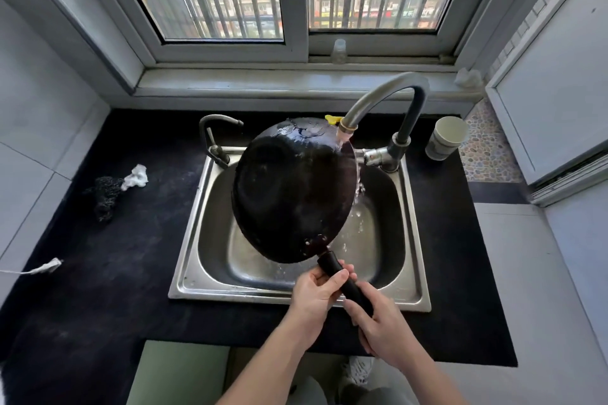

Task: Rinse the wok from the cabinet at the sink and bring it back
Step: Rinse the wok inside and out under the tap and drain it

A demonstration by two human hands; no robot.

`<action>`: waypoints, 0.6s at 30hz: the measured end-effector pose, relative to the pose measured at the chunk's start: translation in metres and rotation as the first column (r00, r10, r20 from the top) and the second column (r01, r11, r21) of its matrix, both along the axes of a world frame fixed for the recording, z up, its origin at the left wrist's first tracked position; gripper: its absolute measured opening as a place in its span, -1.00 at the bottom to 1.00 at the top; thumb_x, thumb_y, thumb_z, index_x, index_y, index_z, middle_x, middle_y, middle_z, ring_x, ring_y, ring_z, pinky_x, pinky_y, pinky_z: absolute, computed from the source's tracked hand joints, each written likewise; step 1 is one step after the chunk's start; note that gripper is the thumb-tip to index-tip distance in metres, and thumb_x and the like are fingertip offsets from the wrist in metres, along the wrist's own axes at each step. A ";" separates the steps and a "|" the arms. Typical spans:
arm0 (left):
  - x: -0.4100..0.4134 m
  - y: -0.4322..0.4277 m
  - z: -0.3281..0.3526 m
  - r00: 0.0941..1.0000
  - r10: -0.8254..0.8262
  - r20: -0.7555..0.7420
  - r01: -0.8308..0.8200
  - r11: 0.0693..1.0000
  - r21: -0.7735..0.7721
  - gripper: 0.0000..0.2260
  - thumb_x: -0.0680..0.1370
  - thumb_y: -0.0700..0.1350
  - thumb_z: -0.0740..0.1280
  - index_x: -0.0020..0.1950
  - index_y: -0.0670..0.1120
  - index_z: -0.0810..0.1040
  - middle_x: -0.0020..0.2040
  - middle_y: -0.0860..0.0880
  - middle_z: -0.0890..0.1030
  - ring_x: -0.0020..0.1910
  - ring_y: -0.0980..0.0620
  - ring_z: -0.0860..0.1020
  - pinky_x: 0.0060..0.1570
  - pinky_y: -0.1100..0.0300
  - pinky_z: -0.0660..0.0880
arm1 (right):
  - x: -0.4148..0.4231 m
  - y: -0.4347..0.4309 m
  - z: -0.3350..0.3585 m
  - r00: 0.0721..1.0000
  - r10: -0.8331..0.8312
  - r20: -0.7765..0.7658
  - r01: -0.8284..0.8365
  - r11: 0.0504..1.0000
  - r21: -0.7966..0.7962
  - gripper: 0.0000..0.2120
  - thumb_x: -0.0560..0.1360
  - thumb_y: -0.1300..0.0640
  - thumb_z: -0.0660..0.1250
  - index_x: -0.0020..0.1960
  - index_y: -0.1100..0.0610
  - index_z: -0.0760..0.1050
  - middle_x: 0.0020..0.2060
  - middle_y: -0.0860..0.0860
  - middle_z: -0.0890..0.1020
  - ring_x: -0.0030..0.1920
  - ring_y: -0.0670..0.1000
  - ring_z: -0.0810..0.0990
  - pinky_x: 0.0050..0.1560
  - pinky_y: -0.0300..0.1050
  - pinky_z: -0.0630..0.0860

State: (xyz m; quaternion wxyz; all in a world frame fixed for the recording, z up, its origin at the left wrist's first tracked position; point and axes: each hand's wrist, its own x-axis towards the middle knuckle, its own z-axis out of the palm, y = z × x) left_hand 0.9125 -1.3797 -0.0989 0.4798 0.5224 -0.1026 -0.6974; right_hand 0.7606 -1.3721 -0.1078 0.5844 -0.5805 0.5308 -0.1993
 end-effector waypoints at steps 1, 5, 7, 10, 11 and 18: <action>0.002 0.004 0.000 1.000 0.001 -0.011 -0.001 1.000 0.004 -0.84 0.56 -0.35 0.32 0.13 -0.29 0.57 -0.02 -0.17 0.69 0.01 -0.07 0.65 0.20 0.02 0.56 | 0.001 0.005 0.000 1.000 -0.008 0.003 0.008 1.000 0.008 -0.84 0.62 0.07 0.32 0.20 -0.07 0.48 -0.41 0.05 0.54 -0.62 0.06 0.46 -0.61 -0.16 0.36; 0.006 0.024 -0.001 0.999 -0.031 -0.018 0.031 0.999 0.003 -0.85 0.56 -0.35 0.31 0.12 -0.29 0.57 -0.02 -0.19 0.67 0.02 -0.09 0.64 0.23 0.00 0.55 | 0.006 0.027 0.001 0.999 -0.039 -0.035 0.039 0.999 0.007 -0.74 0.62 0.10 0.33 0.26 -0.15 0.46 -0.47 0.01 0.54 -0.63 0.02 0.44 -0.59 -0.18 0.35; 0.008 0.033 -0.003 0.998 -0.063 -0.005 0.063 0.998 0.010 -0.84 0.56 -0.33 0.32 0.12 -0.30 0.58 -0.01 -0.19 0.68 0.04 -0.09 0.64 0.25 -0.01 0.53 | 0.008 0.039 0.005 0.996 -0.051 -0.075 0.050 0.999 -0.008 -0.70 0.62 0.11 0.33 0.29 -0.17 0.44 -0.52 0.01 0.55 -0.63 -0.02 0.44 -0.56 -0.20 0.37; 0.009 0.044 -0.004 0.994 -0.108 0.010 0.108 0.994 0.019 -0.82 0.56 -0.31 0.34 0.14 -0.29 0.59 -0.01 -0.18 0.69 0.06 -0.09 0.65 0.24 0.00 0.53 | 0.010 0.054 0.011 0.993 -0.060 -0.099 0.060 0.998 0.002 -0.81 0.62 0.11 0.32 0.23 -0.03 0.49 -0.58 -0.03 0.52 -0.66 -0.09 0.41 -0.58 -0.27 0.33; 0.009 0.047 -0.003 0.993 -0.121 0.014 0.120 0.993 0.018 -0.83 0.56 -0.32 0.34 0.13 -0.29 0.59 -0.02 -0.17 0.69 0.06 -0.09 0.66 0.24 0.00 0.54 | 0.011 0.059 0.012 0.992 -0.066 -0.109 0.067 0.998 0.009 -0.85 0.62 0.11 0.32 0.19 0.00 0.50 -0.59 -0.05 0.52 -0.66 -0.12 0.40 -0.58 -0.29 0.31; 0.007 0.065 -0.002 0.980 -0.187 0.065 0.184 0.982 0.044 -0.85 0.53 -0.31 0.38 0.09 -0.23 0.63 -0.02 -0.16 0.72 0.03 -0.09 0.68 0.18 0.00 0.57 | 0.013 0.089 0.011 0.983 -0.153 -0.104 0.159 0.986 0.050 -0.89 0.62 0.10 0.33 0.14 0.01 0.52 -0.46 0.08 0.59 -0.56 0.05 0.49 -0.58 -0.13 0.39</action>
